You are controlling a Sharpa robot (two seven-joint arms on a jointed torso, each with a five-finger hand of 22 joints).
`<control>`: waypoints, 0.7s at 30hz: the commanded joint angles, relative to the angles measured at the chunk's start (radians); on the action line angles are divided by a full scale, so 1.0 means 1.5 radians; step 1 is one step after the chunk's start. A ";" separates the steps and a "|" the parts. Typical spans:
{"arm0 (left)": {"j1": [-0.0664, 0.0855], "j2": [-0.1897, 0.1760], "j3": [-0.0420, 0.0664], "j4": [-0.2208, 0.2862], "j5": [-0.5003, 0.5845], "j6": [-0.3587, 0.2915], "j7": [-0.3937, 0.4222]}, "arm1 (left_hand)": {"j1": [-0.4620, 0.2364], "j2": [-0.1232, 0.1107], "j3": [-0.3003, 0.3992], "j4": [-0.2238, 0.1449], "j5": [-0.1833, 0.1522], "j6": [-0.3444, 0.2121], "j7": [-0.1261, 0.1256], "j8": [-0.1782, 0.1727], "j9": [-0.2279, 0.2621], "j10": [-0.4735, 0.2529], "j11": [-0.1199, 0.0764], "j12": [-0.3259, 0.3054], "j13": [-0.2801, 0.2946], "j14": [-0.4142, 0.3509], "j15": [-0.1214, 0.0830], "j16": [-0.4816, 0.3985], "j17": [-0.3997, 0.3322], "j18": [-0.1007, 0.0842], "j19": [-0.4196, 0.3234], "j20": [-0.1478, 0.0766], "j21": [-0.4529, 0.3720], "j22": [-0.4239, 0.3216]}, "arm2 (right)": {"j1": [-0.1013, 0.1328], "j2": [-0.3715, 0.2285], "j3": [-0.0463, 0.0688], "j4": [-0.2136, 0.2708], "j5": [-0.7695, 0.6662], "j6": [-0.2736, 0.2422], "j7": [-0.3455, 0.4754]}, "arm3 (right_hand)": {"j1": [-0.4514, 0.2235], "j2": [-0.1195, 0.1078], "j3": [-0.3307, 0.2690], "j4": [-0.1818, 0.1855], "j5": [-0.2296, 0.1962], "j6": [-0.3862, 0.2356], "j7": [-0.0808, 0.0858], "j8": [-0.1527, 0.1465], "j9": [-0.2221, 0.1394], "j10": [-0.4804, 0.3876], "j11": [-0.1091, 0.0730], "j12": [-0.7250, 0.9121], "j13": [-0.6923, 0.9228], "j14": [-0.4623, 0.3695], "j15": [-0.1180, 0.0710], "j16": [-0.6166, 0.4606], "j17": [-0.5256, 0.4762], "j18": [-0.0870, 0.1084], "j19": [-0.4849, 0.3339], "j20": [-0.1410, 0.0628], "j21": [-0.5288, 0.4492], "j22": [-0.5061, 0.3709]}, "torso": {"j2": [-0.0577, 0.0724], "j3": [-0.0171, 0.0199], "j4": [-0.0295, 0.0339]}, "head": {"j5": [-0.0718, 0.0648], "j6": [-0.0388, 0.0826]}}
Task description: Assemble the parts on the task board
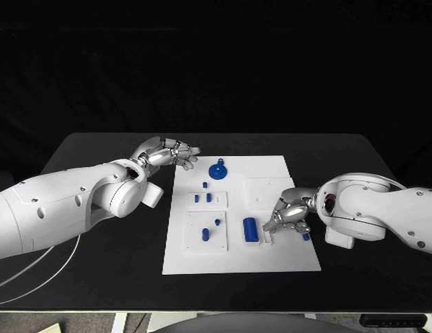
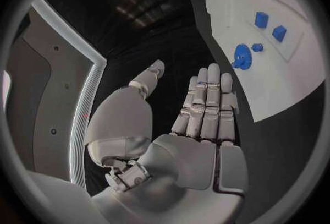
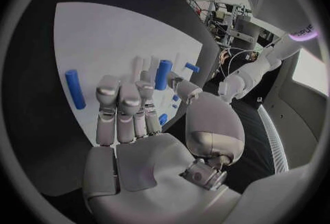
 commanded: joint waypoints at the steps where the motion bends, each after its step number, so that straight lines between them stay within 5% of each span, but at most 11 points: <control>1: 0.000 0.002 0.000 -0.001 0.001 0.004 0.004 | 0.000 0.008 -0.001 -0.002 0.002 -0.004 -0.001 0.005 -0.001 0.001 -0.001 -0.004 0.000 0.003 0.001 -0.004 0.001 0.009 0.001 0.005 -0.004 0.001 | 0.010 -0.012 0.004 -0.009 -0.001 -0.022 0.023 | 0.001 -0.008 -0.004 -0.002 -0.001 -0.009 0.002 -0.005 0.001 0.005 0.000 0.004 0.002 0.004 0.000 -0.002 0.001 0.039 0.004 -0.001 -0.002 0.005 | -0.001 0.0004 -0.0002 | -0.002 0.004; 5: 0.000 0.005 0.000 -0.003 0.001 0.006 0.005 | 0.000 0.008 -0.002 -0.002 0.002 -0.003 -0.001 0.005 -0.001 0.001 -0.001 -0.004 0.000 0.003 0.001 -0.005 0.001 0.009 0.001 0.005 -0.004 0.001 | 0.024 -0.024 0.014 -0.027 -0.020 -0.008 0.008 | 0.010 -0.012 -0.008 -0.006 -0.001 -0.022 0.006 -0.009 0.002 0.009 0.003 0.015 0.009 0.005 0.003 -0.001 0.002 0.039 0.006 -0.003 -0.002 0.004 | -0.001 0.0007 -0.0016 | -0.007 0.009; 13: 0.000 0.003 0.000 -0.005 0.002 0.008 0.005 | -0.001 0.009 -0.002 -0.001 0.002 -0.003 -0.001 0.005 -0.001 0.001 -0.001 -0.004 0.000 0.004 0.001 -0.005 0.002 0.009 0.001 0.005 -0.004 0.001 | 0.040 -0.037 0.015 -0.068 -0.043 0.032 -0.042 | 0.023 -0.009 -0.020 -0.005 -0.001 -0.009 0.000 0.012 0.030 0.002 -0.001 0.021 0.015 0.005 0.000 -0.002 0.003 0.039 0.007 -0.005 -0.005 0.003 | 0.000 0.0013 -0.0022 | -0.018 0.016; 16: 0.000 0.004 0.000 -0.004 0.002 0.012 0.005 | -0.002 0.008 -0.002 -0.001 0.002 -0.001 -0.002 0.006 0.000 0.001 -0.001 -0.004 0.000 0.004 0.001 -0.006 0.003 0.009 0.001 0.005 -0.005 0.002 | 0.041 -0.047 0.015 -0.075 -0.058 0.059 -0.055 | 0.012 0.002 -0.040 -0.004 -0.001 -0.034 0.006 0.000 0.030 -0.002 0.004 0.019 0.015 0.004 0.004 -0.003 0.003 0.039 0.005 -0.003 -0.005 0.004 | 0.001 0.0005 -0.0015 | -0.027 0.016; 21: 0.000 0.005 0.000 -0.004 0.002 0.014 0.004 | -0.002 0.007 -0.003 -0.001 0.002 -0.001 -0.002 0.007 0.000 0.001 -0.001 -0.004 0.000 0.003 0.002 -0.008 0.004 0.009 0.000 0.005 -0.006 0.002 | 0.042 -0.057 0.015 -0.066 -0.086 0.104 -0.070 | 0.014 0.014 -0.049 -0.011 -0.001 -0.020 0.004 0.006 0.034 -0.004 0.003 0.018 0.013 0.002 0.004 -0.005 0.002 0.039 -0.001 -0.002 -0.006 0.005 | 0.000 -0.0001 -0.0003 | -0.048 0.021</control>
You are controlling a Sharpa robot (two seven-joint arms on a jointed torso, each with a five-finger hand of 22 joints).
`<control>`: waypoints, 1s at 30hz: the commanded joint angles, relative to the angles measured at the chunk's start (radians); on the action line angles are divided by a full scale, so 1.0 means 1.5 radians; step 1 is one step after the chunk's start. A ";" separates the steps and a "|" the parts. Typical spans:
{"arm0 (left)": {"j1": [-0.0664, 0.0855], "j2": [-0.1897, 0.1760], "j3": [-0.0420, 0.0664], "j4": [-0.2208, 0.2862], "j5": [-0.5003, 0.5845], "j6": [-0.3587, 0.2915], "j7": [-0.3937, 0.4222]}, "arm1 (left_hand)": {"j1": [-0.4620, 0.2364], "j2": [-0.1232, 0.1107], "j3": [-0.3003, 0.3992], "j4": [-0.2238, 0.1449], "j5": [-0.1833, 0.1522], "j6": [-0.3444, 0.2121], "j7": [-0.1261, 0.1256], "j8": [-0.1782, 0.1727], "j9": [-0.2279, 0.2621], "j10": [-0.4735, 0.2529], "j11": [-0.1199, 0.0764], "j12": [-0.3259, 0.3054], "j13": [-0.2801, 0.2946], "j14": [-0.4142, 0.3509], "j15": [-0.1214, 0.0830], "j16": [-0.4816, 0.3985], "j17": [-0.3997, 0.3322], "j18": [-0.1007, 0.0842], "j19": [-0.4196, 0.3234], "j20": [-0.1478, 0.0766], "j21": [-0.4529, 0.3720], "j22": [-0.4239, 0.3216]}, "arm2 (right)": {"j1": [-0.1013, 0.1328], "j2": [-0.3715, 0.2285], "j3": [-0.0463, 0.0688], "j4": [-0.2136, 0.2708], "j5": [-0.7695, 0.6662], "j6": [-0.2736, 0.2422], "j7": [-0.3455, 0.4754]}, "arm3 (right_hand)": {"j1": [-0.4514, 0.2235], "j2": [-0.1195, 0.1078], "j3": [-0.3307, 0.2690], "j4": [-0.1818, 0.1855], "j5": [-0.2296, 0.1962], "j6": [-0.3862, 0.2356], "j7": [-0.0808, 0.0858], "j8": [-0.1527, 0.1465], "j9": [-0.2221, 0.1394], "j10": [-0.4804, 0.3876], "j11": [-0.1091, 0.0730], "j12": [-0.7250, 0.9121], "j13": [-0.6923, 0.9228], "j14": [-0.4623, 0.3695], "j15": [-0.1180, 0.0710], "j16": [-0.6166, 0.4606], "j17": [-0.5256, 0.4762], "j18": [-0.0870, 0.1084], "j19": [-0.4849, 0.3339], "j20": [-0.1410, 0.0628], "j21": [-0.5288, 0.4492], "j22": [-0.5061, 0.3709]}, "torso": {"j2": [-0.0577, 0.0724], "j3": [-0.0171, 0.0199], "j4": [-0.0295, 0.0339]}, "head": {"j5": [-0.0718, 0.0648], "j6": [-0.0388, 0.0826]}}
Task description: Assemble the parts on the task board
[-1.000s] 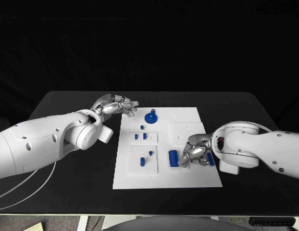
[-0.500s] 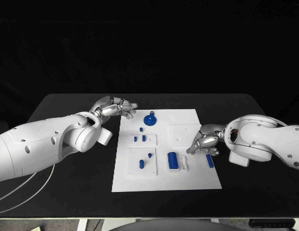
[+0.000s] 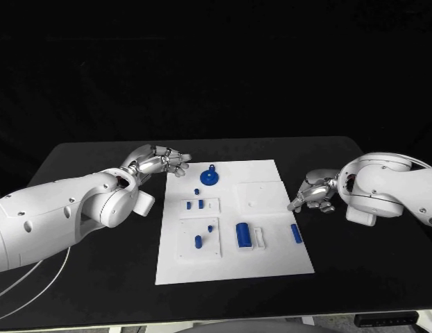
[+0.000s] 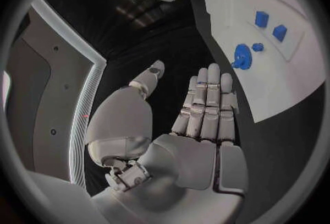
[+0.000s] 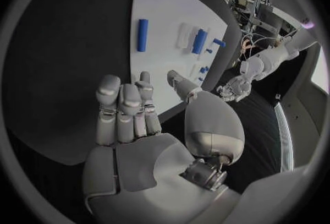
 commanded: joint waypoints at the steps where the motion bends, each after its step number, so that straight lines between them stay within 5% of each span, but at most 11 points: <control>1: 0.000 0.003 0.000 0.001 0.002 0.013 0.005 | 0.000 0.004 -0.003 -0.001 0.002 -0.001 -0.002 0.004 -0.001 0.001 -0.001 -0.004 0.000 0.003 0.002 -0.003 0.001 0.009 0.000 0.005 -0.003 0.001 | 0.001 0.000 0.000 0.008 -0.049 0.091 -0.036 | 0.001 0.010 -0.005 0.000 -0.001 0.011 0.001 0.007 0.002 -0.006 -0.002 -0.003 -0.002 -0.001 0.001 -0.006 0.000 0.039 -0.007 0.002 -0.004 0.005 | -0.001 -0.0006 0.0014 | -0.017 0.006; 8: 0.000 0.002 0.000 0.002 0.002 0.013 0.004 | 0.000 0.004 -0.003 -0.001 0.002 -0.001 -0.002 0.004 -0.001 0.001 -0.001 -0.004 0.000 0.003 0.002 -0.004 0.001 0.009 0.000 0.005 -0.004 0.001 | 0.001 -0.002 -0.001 0.016 -0.061 0.118 -0.038 | 0.000 0.014 -0.007 0.000 -0.001 0.017 -0.001 0.009 0.004 -0.006 -0.004 -0.005 -0.004 -0.001 0.000 -0.008 -0.001 0.039 -0.010 0.005 -0.005 0.005 | -0.001 0.0000 0.0012 | -0.026 0.009; 15: 0.000 0.001 0.000 0.003 0.002 0.014 0.004 | 0.000 0.005 -0.003 -0.001 0.002 -0.001 -0.002 0.004 -0.001 0.000 -0.001 -0.004 0.000 0.003 0.002 -0.004 0.002 0.009 0.000 0.006 -0.004 0.002 | -0.001 0.007 -0.015 0.019 -0.066 0.101 -0.039 | -0.021 0.028 -0.011 0.018 -0.001 0.022 -0.002 0.009 0.004 -0.005 -0.005 -0.007 -0.007 -0.001 -0.001 -0.010 -0.003 0.038 -0.013 0.009 -0.007 0.005 | 0.000 -0.0004 0.0014 | -0.036 0.007; 30: 0.000 -0.002 0.000 0.005 0.002 0.014 0.005 | 0.000 0.005 -0.003 -0.001 0.002 -0.003 -0.001 0.004 -0.002 0.000 -0.001 -0.005 0.000 0.002 0.002 -0.006 0.004 0.009 0.000 0.006 -0.005 0.002 | -0.022 0.025 -0.019 0.020 -0.081 0.090 -0.039 | -0.017 0.036 -0.006 0.016 -0.001 0.028 -0.004 0.010 0.005 -0.002 -0.007 -0.006 -0.007 0.000 -0.002 -0.010 -0.002 0.039 -0.014 0.011 -0.005 0.007 | 0.000 0.0001 0.0013 | -0.037 -0.002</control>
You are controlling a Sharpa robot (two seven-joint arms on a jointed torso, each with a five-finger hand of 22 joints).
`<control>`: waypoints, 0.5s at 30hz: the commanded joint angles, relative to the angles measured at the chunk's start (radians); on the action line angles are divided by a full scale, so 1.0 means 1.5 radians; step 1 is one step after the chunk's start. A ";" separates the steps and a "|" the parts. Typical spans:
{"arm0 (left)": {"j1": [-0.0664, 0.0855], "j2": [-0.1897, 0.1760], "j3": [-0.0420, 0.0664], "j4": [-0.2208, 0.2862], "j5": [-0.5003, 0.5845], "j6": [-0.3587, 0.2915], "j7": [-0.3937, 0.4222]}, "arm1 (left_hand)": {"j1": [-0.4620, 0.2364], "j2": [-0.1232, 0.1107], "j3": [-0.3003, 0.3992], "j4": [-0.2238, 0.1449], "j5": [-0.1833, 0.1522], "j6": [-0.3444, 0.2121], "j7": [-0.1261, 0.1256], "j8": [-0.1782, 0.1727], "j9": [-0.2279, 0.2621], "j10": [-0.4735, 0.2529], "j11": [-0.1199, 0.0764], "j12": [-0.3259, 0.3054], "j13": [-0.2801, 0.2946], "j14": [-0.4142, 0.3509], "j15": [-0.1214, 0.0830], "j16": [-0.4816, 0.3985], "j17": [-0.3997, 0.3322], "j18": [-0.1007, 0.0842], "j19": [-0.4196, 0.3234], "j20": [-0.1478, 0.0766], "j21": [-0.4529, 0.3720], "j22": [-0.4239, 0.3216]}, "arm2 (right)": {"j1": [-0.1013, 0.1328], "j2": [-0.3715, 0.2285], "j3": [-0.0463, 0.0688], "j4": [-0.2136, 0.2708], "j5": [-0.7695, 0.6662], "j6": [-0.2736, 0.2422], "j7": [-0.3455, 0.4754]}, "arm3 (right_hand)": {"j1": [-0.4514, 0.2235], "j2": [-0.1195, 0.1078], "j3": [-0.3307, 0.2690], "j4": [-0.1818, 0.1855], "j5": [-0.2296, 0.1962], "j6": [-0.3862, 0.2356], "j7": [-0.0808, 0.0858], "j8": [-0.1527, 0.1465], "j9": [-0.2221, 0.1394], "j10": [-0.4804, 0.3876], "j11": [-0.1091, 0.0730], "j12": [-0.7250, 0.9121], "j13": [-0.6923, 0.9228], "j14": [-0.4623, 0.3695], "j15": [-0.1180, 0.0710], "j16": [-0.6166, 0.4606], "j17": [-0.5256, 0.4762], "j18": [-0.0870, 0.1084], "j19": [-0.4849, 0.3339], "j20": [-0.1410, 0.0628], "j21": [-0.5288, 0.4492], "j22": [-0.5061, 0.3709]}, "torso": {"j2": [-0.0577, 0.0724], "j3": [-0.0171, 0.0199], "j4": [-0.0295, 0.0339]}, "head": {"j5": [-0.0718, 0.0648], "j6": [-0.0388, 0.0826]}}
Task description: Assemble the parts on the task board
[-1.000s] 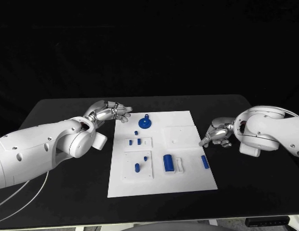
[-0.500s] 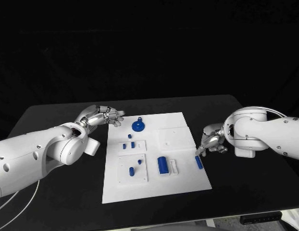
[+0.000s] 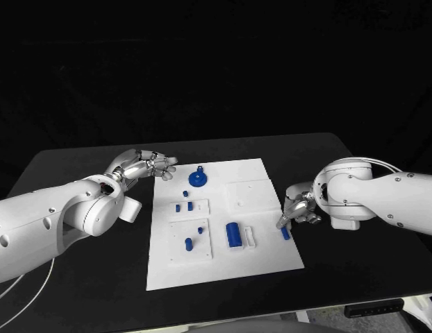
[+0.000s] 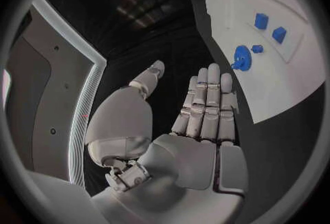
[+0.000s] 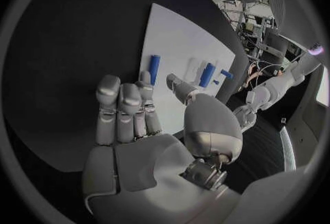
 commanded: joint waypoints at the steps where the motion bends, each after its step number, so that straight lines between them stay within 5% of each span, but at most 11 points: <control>1: 0.000 0.000 0.000 0.002 0.002 0.008 0.005 | 0.000 0.005 -0.003 -0.001 0.002 -0.003 -0.001 0.004 -0.001 -0.001 -0.001 -0.004 0.000 0.002 0.002 -0.004 0.001 0.009 0.000 0.006 -0.003 0.001 | -0.005 0.003 0.000 0.000 -0.021 0.005 -0.002 | 0.001 0.005 0.004 -0.002 -0.001 0.006 0.001 0.003 0.001 0.000 -0.005 -0.004 -0.001 0.000 -0.003 -0.001 0.000 0.033 -0.004 0.001 -0.002 0.008 | -0.001 0.0000 -0.0001 | 0.001 -0.002; 15: 0.000 -0.002 0.000 0.003 0.002 0.009 0.003 | 0.000 0.005 -0.003 -0.001 0.003 -0.004 -0.001 0.003 -0.002 -0.001 0.000 -0.004 0.000 0.003 0.002 -0.005 0.002 0.009 0.000 0.006 -0.003 0.002 | -0.032 0.021 -0.001 0.007 -0.109 -0.015 -0.002 | 0.025 0.005 0.018 -0.024 -0.001 0.009 0.000 0.002 0.001 0.002 -0.006 -0.003 -0.002 0.000 -0.004 -0.001 0.000 0.033 -0.005 0.002 0.000 0.009 | 0.000 0.0000 -0.0006 | 0.003 -0.005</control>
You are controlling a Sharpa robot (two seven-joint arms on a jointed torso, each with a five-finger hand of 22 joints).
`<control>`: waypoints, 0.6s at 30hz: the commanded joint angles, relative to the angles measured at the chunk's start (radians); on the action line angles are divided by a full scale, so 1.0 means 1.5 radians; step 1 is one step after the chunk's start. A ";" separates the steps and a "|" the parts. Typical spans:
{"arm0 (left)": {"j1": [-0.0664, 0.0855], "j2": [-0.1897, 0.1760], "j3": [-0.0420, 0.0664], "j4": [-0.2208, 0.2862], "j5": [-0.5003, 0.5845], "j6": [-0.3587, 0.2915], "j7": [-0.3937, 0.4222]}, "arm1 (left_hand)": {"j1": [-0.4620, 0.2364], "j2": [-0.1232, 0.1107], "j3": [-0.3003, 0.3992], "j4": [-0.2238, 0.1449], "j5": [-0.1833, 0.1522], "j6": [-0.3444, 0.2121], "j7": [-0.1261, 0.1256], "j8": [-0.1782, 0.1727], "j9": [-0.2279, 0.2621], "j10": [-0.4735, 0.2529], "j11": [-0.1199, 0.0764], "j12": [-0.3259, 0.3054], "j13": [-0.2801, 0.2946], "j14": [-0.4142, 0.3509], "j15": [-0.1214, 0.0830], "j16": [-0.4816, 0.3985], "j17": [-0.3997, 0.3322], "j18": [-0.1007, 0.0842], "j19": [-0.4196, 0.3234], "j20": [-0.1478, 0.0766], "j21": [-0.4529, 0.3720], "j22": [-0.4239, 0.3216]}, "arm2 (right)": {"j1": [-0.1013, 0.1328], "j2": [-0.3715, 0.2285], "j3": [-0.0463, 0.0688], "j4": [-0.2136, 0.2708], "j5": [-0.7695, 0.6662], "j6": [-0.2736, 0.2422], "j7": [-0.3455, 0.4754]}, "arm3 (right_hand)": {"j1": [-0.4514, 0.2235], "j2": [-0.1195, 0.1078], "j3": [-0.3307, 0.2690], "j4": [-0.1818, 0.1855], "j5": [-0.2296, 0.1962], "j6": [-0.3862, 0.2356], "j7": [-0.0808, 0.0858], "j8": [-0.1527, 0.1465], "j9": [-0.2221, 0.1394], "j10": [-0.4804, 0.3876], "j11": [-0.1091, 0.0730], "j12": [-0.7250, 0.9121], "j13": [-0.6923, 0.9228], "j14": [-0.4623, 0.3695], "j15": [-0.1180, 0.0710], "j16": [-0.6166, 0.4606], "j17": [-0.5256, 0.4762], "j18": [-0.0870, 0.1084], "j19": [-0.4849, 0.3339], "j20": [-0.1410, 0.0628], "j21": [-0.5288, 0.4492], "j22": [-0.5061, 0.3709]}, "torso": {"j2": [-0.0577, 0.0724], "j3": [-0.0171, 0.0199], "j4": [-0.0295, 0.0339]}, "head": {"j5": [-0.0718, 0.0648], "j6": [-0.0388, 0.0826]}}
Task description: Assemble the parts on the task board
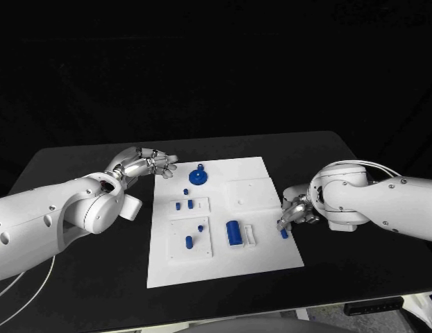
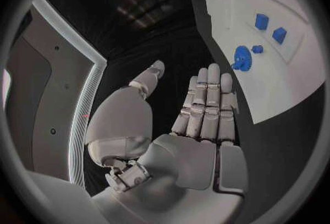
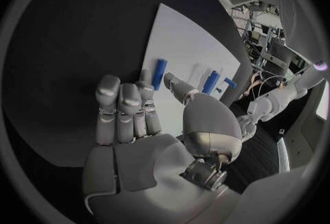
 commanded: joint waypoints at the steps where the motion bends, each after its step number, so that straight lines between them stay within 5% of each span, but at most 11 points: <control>1: 0.000 -0.001 0.000 0.002 0.002 0.008 0.003 | 0.000 0.005 -0.003 -0.001 0.002 -0.004 -0.001 0.003 -0.001 -0.001 0.000 -0.003 0.000 0.003 0.002 -0.005 0.001 0.009 0.000 0.006 -0.003 0.001 | -0.017 0.008 -0.004 0.005 -0.051 -0.016 0.000 | 0.009 -0.002 0.000 -0.006 -0.001 -0.001 -0.001 -0.006 -0.004 0.000 -0.003 -0.002 -0.001 -0.002 -0.005 -0.001 0.000 0.030 -0.006 0.000 0.000 0.009 | 0.000 0.0001 0.0003 | 0.001 0.000; 18: 0.000 -0.002 0.000 0.003 0.002 0.011 0.000 | -0.002 0.007 -0.003 0.001 0.003 -0.004 -0.001 0.004 -0.001 -0.001 0.000 -0.003 0.000 0.003 0.002 -0.006 0.003 0.009 0.000 0.006 -0.004 0.002 | -0.037 0.027 -0.004 0.021 -0.092 -0.037 0.002 | 0.016 -0.015 0.007 -0.016 -0.001 -0.002 0.000 -0.009 -0.005 -0.001 -0.003 -0.003 -0.002 -0.001 -0.005 -0.002 0.000 0.030 -0.005 0.001 -0.001 0.008 | 0.000 -0.0008 0.0009 | 0.004 -0.002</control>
